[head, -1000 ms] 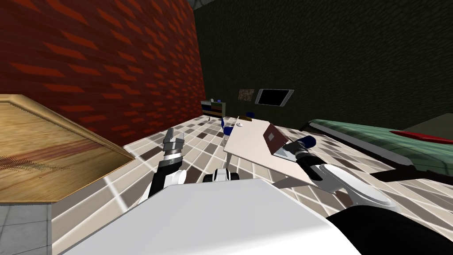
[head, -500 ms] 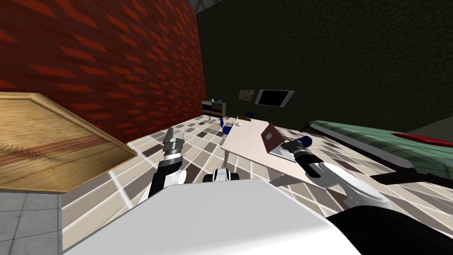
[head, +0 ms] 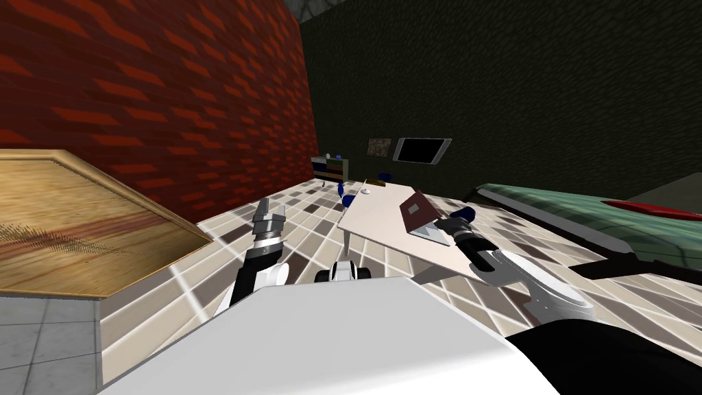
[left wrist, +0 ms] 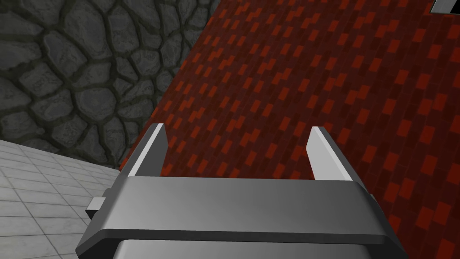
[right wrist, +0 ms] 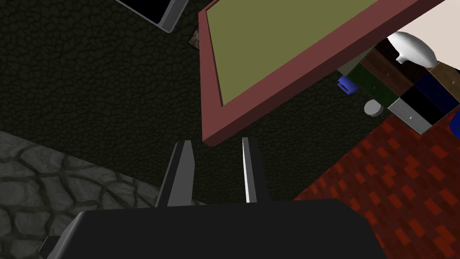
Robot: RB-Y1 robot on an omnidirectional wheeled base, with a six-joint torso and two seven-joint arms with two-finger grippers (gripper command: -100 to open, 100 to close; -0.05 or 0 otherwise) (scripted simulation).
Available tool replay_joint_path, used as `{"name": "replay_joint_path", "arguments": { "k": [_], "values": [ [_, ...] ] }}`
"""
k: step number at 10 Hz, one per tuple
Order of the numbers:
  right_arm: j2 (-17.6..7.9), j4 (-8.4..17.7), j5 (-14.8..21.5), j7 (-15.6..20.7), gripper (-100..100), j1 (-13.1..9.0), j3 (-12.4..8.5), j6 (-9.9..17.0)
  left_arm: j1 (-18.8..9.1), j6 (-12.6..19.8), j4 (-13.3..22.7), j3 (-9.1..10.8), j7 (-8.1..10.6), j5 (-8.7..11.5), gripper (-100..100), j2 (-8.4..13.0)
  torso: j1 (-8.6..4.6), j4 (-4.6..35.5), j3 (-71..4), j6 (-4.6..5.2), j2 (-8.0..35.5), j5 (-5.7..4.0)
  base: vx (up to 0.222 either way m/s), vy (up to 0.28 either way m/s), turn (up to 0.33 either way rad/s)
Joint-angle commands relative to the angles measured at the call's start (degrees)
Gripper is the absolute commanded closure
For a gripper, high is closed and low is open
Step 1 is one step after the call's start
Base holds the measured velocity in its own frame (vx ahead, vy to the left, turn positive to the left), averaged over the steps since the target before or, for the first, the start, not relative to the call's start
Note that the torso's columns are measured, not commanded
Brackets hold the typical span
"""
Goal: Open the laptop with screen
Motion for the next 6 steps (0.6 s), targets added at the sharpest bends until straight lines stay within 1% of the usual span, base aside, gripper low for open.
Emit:
{"name": "replay_joint_path", "arguments": {
  "k": [1, 6],
  "values": [
    [3.3, 2.5, -1.6, -1.7, 100, -2.6, 1.0, -2.0, 0.0, 0.0, 0.0, 0.00, 0.00, 0.0, 0, 0.0, -0.13, 0.0, 0.0, -0.04, 0.0, -0.06, -0.081, -0.121, 0.039],
    [8.5, 6.9, -4.2, -4.5, 100, -7.5, 2.2, -5.4, 0.0, 0.0, 0.0, 0.00, 0.00, 0.0, 0, 0.0, -0.04, -0.1, -0.1, -0.14, -0.2, -0.13, -0.072, -0.110, 0.013]
  ]
}}
